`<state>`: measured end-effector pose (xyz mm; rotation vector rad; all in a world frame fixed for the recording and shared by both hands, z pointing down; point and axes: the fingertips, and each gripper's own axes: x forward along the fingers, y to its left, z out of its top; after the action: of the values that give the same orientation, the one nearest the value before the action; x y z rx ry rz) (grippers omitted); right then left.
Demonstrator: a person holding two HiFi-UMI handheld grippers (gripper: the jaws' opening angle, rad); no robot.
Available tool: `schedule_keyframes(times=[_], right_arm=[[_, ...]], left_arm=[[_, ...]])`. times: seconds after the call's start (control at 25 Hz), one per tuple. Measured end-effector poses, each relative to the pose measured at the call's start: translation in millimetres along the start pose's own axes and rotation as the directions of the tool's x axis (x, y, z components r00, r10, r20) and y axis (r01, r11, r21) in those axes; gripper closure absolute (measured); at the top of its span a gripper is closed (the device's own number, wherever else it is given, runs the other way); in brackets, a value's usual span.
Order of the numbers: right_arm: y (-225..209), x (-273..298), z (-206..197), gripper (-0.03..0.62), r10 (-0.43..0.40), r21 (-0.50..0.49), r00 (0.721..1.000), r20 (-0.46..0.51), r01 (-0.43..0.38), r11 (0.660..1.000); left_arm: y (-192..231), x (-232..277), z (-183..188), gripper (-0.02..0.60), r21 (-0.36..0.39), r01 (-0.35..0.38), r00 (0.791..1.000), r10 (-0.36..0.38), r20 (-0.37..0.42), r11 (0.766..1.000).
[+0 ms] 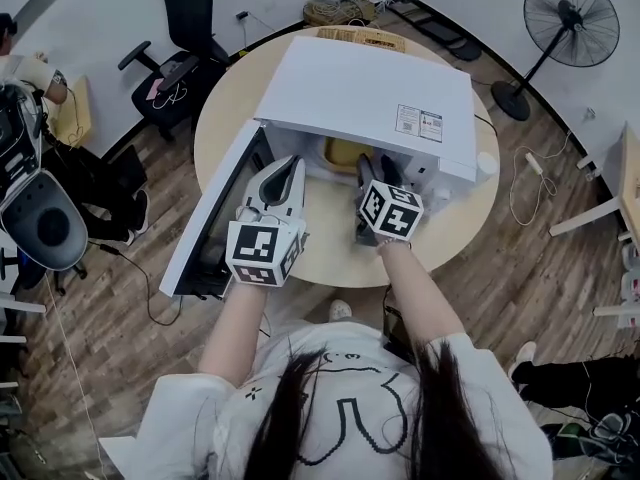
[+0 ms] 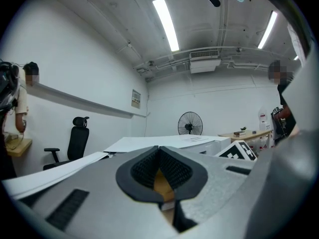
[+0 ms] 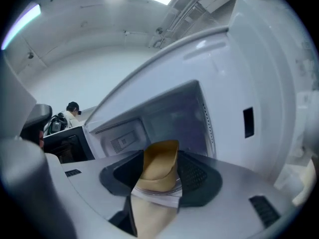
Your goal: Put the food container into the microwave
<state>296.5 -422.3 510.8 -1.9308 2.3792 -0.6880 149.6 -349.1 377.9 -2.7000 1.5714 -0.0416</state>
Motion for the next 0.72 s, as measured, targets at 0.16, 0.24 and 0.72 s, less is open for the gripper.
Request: schedule_keyframes(times=[0.16,0.24,0.72], right_arm=[[10,-21,10,0.382,0.071,-0.025,0.997,-0.006,-0.071,0.997],[15,-31,16,0.382,0.099,-0.045,0.995,-0.008,-0.099,0.994],[51,-102,74,0.382,0.113,-0.31,0.988,0.109,-0.074,0.948]], left_arm=[[-3,4,-6,0.572,-0.022,-0.017,1.0,0.017,0.002,1.0],[-2,5,-8,0.572,-0.038,-0.024,1.0,0.024,0.004,0.999],[12,4,11,0.572,-0.052,0.012,0.999,-0.01,0.043,0.999]])
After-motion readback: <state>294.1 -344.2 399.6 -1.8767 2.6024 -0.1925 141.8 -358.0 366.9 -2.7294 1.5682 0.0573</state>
